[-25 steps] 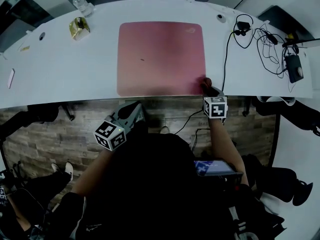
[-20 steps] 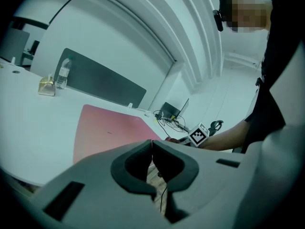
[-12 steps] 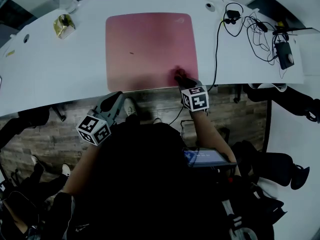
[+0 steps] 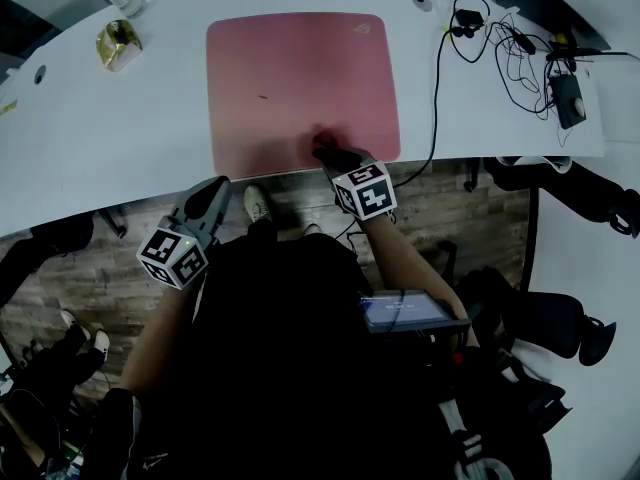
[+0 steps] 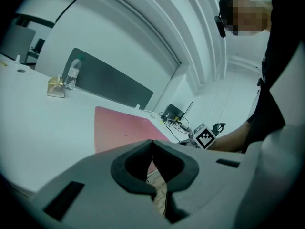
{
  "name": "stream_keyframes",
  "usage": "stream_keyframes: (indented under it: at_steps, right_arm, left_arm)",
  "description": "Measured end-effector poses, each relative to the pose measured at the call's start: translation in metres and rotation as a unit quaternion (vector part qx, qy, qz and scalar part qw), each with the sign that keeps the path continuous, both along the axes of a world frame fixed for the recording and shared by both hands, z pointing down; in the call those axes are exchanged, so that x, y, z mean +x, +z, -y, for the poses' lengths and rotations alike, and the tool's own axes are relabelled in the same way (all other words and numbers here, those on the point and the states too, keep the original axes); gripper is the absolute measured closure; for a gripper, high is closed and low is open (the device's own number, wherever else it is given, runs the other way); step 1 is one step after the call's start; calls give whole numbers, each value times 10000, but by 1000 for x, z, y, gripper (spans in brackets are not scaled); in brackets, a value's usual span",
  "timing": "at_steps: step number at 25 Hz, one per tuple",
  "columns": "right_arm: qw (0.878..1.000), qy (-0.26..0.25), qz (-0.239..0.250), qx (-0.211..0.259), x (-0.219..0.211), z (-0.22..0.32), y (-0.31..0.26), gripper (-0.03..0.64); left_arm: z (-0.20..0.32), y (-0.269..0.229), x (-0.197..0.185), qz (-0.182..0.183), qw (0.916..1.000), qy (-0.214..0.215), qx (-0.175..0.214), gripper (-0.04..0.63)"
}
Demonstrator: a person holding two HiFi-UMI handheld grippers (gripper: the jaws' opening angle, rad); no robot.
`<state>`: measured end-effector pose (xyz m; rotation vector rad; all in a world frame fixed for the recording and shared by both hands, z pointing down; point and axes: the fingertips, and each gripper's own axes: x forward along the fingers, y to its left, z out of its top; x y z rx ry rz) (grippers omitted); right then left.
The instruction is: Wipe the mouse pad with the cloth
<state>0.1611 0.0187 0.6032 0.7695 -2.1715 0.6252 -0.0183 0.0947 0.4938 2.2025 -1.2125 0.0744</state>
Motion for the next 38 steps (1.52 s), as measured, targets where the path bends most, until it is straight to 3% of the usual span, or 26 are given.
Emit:
stream_keyframes:
  at_steps: [18, 38]
  right_arm:
    - [9950, -805, 436, -390, -116, -28, -1, 505]
    - [9813, -1599, 844, -664, -222, -60, -1, 505]
  left_arm:
    - [-1, 7, -53, -18, 9996, -276, -66, 586]
    - [-8, 5, -109, 19, 9972, -743, -24, 586]
